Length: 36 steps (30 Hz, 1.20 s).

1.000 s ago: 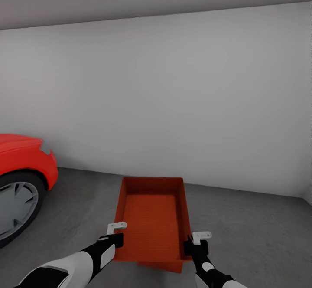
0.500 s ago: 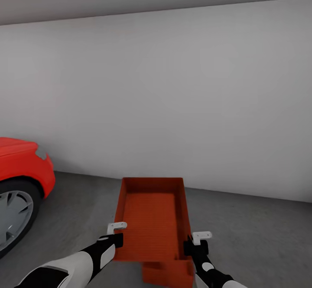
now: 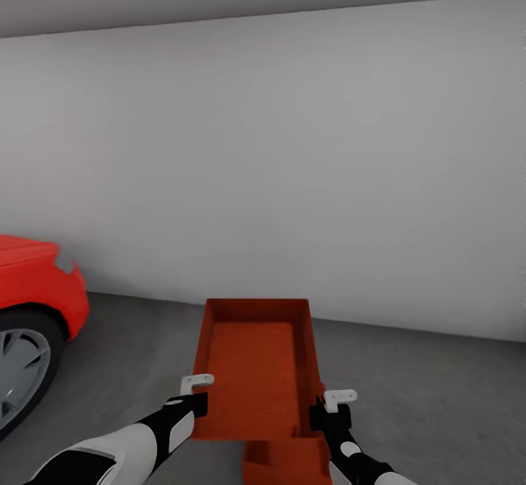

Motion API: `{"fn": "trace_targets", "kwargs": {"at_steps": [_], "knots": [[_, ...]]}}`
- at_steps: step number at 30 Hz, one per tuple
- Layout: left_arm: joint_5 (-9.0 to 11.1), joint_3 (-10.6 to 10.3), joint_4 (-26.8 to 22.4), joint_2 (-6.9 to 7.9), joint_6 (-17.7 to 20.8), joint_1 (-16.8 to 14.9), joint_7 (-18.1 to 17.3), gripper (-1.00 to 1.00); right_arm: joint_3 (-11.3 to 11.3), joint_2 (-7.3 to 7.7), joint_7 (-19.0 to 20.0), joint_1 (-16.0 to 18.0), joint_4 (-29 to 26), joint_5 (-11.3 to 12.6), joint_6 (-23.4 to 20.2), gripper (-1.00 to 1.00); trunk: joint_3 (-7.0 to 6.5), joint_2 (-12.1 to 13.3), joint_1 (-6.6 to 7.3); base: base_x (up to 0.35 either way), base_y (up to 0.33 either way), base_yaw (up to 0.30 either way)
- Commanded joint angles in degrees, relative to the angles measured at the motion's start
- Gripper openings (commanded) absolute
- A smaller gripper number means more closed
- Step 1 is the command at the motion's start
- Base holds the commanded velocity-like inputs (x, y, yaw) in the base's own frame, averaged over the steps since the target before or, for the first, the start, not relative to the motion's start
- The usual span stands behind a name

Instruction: Move the two storage containers from the living room to the garage. In the garage, place one container on the floor and stack the other container on top of it (either order is fine).

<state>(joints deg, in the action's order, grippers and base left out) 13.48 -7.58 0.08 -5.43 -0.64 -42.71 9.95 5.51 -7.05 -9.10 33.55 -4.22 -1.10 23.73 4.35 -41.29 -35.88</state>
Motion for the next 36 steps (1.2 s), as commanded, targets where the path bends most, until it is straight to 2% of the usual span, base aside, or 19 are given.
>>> {"fn": "trace_targets", "kwargs": {"at_steps": [1,20,33,34,35,36], "knots": [[0.05,2.74,-0.17,0.42,-0.02,-0.09,0.33,-1.00,-0.24,0.51,-0.65,0.02,0.09,-0.27,0.00,-1.00,0.10,-0.09,-0.02,0.001,0.001,-0.218],[0.05,2.74,-0.17,0.45,-0.05,-0.09,0.33,-1.00,-0.24,0.55,-0.66,0.02,0.09,-0.30,0.00,-1.00,0.10,-0.09,-0.02,0.000,0.000,-0.268],[0.05,2.74,-0.17,0.44,-0.07,-0.09,0.33,-1.00,-0.24,0.55,-0.66,0.02,0.09,-0.30,0.00,-1.00,0.10,-0.09,-0.02,0.000,0.000,-0.034],[0.83,-0.16,-0.09,-0.03,-0.07,0.06,0.14,-1.00,0.02,-0.13,-0.66,0.02,0.17,-0.21,0.15,-1.00,0.10,-0.09,-0.02,0.000,0.000,0.000],[0.88,-1.29,-0.09,-0.07,-0.07,0.07,0.11,-1.00,1.36,-0.17,-0.66,0.02,0.17,0.86,0.16,-1.00,0.10,-0.09,-0.02,0.000,0.000,0.000],[0.91,-1.46,-0.10,-0.10,-0.07,0.07,0.10,-1.00,2.42,-0.18,-0.66,0.02,0.17,1.81,0.16,-1.00,0.10,-0.09,-0.02,0.000,0.000,0.000]]}}
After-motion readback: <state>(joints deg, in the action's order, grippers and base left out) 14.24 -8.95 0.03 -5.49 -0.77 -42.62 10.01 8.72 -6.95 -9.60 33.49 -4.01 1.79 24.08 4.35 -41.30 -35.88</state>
